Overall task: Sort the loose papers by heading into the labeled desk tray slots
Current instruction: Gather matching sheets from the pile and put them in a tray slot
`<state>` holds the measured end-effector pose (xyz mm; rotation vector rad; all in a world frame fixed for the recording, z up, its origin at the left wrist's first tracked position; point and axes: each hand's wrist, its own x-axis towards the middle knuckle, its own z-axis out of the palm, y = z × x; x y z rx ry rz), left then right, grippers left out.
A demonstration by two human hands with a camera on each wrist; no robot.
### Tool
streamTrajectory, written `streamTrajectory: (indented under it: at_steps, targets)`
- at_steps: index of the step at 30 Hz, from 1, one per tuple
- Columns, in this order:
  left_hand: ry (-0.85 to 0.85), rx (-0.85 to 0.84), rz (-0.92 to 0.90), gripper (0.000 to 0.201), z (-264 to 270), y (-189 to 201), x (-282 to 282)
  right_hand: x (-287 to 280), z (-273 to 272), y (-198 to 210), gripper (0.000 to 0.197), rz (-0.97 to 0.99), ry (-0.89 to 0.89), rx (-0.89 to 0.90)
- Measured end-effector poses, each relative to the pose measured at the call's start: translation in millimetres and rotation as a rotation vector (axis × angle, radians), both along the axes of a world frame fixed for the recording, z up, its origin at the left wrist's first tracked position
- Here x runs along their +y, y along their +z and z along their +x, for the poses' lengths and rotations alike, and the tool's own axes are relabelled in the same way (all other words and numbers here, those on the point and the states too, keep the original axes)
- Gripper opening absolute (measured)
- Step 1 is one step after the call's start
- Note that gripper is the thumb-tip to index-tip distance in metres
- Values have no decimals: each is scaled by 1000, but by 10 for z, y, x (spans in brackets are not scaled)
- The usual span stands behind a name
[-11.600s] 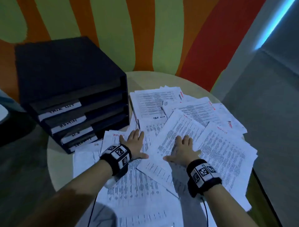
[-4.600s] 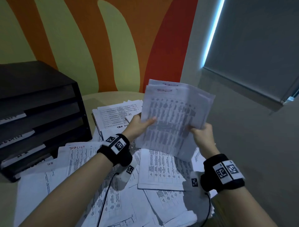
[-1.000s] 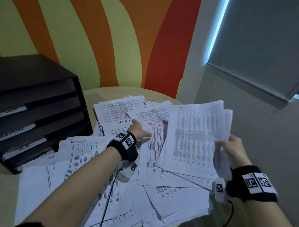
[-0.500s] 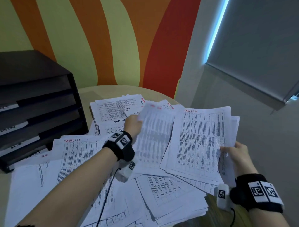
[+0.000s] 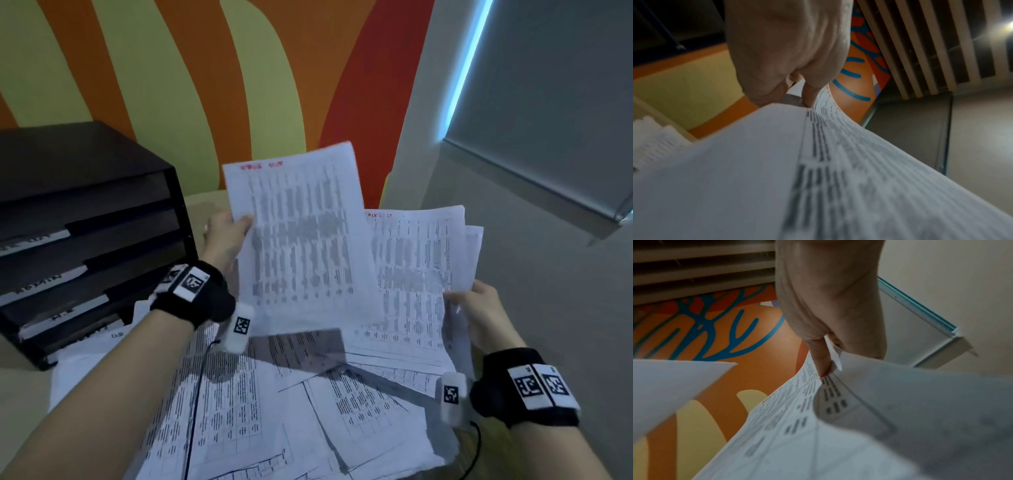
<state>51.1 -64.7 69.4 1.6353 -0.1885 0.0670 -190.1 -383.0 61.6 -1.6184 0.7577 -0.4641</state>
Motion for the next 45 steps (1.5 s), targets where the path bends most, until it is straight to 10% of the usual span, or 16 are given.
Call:
streamTrajectory:
  at_steps: [6, 9, 12, 21, 26, 45]
  targets:
    - [-239, 91, 198, 30, -433, -146, -429, 421, 303, 71, 17, 66, 164, -99]
    - [-231, 169, 232, 38, -502, -220, -507, 639, 431, 78, 45, 111, 141, -123]
    - [-206, 250, 78, 40, -557, -236, -509, 806, 452, 104, 27, -75, 241, -112]
    - [-131, -289, -68, 8, -783, 526, -298, 1109, 428, 652, 20, -292, 147, -546]
    - [-237, -223, -24, 20, -704, 274, -154, 1135, 450, 393, 30, -163, 205, -470]
    - [149, 84, 1091, 58, -588, -614, 1741, 980, 700, -106, 24, 8, 78, -188]
